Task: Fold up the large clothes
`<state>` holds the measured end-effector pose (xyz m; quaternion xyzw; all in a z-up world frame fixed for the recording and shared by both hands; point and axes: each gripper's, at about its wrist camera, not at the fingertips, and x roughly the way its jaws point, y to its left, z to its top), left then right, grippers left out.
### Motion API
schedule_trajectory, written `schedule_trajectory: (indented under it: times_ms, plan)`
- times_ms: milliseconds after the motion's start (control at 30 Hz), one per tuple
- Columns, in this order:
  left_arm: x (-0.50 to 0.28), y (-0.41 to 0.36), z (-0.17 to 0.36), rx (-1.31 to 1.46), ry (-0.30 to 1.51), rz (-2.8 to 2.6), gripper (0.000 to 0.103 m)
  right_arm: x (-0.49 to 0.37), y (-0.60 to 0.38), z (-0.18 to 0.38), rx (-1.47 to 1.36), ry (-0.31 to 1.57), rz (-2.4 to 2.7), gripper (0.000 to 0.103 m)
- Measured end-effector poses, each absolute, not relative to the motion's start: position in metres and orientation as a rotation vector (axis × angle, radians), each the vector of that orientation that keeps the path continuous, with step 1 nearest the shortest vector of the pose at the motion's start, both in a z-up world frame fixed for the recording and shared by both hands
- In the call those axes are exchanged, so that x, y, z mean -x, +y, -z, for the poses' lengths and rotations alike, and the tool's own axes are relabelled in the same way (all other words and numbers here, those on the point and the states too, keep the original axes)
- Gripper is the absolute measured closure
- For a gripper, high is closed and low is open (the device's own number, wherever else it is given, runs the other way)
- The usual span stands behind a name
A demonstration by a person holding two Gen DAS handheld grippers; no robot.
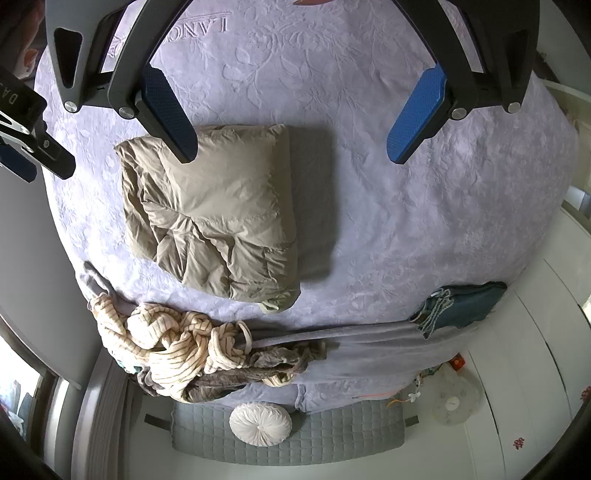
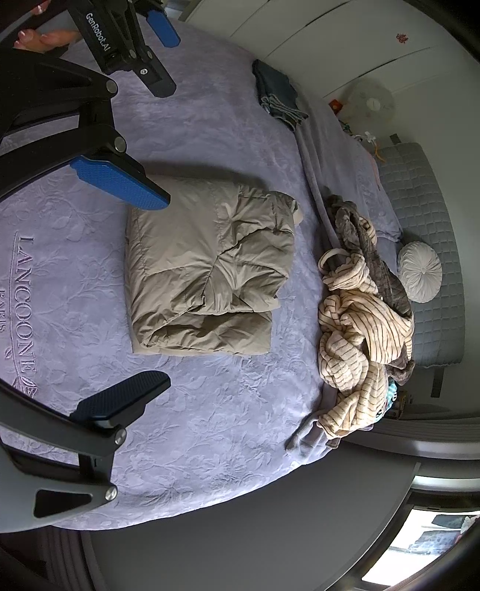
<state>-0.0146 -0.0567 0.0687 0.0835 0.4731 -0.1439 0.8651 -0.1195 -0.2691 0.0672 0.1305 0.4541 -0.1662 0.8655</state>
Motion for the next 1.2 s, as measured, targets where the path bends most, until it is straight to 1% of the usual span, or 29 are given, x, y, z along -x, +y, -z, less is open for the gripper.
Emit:
schedule_trajectory:
  times_ms: [1200]
  plan:
    - [0.0105, -0.0540, -0.0716, -0.183, 0.994, 0.294, 0.000, 0.1173, -0.2703, -0.0678, -0.275, 0.952, 0.349, 0.012]
